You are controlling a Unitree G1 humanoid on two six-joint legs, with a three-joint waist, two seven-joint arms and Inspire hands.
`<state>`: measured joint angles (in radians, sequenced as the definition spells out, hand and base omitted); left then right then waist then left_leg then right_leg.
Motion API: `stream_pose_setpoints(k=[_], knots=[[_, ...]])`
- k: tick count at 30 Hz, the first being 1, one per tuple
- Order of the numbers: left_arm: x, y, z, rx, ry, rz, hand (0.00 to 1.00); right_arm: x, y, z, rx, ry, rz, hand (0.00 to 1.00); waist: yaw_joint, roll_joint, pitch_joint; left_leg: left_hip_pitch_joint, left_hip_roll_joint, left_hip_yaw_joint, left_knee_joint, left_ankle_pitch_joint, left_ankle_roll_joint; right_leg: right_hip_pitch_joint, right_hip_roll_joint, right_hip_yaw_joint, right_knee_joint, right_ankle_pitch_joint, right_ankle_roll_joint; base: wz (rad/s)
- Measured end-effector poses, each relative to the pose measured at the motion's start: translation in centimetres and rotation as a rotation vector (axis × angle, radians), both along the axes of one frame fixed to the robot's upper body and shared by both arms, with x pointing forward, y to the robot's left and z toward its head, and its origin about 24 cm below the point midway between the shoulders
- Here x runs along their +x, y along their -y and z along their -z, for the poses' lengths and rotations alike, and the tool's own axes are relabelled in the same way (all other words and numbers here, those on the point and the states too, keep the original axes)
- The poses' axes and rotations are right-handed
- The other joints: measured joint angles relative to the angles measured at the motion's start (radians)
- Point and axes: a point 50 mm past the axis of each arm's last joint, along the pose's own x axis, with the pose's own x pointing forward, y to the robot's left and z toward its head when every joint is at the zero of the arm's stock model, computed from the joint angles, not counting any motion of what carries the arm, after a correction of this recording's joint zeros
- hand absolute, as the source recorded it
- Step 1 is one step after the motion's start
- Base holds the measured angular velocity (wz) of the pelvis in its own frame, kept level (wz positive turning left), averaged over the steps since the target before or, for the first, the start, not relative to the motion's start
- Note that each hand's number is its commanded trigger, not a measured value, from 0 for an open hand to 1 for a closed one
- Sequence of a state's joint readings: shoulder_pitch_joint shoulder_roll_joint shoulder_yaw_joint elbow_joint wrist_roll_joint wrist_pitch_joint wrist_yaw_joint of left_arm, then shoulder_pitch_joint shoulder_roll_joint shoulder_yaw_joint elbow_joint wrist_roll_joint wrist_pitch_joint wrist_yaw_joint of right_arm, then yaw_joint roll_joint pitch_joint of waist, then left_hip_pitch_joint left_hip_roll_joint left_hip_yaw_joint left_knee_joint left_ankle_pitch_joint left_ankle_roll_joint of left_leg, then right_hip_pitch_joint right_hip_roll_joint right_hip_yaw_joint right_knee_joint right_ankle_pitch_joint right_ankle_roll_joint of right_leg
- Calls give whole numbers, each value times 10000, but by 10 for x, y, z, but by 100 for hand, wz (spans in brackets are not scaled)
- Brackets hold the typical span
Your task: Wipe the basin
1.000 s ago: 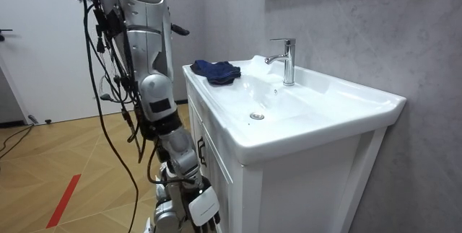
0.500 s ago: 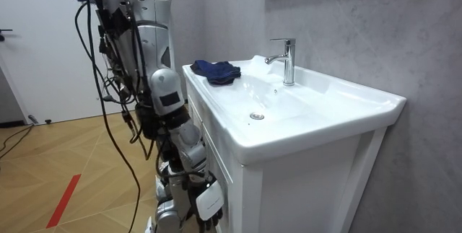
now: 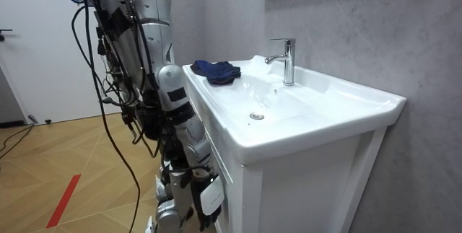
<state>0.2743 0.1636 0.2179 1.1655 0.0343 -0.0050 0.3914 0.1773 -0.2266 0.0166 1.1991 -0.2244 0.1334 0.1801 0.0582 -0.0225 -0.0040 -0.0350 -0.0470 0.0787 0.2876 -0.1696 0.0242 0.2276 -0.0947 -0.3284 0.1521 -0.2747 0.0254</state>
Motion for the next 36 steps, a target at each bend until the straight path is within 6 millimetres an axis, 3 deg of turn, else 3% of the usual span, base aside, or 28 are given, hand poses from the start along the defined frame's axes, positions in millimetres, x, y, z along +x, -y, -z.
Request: stream_pose_setpoints(k=[10,17,36], knots=[[39,15,7,-1480,240,1713,0,3,-11,3,517,-334,-980,0,-43,-25,16,-223,-2,40,185,-160,47,-166,3,44,13,-22,48,0],[44,23,10,-2300,253,2115,0,7,-17,5,557,-444,-1173,0,-297,-138,110,-318,-1,78,208,-203,59,-248,-11,41,77,-20,56,0],[49,32,13,-3086,318,2216,0,2,-27,7,779,-924,-988,0,-441,-76,111,-226,-28,8,211,-363,241,-378,-119,27,703,111,257,-1]])
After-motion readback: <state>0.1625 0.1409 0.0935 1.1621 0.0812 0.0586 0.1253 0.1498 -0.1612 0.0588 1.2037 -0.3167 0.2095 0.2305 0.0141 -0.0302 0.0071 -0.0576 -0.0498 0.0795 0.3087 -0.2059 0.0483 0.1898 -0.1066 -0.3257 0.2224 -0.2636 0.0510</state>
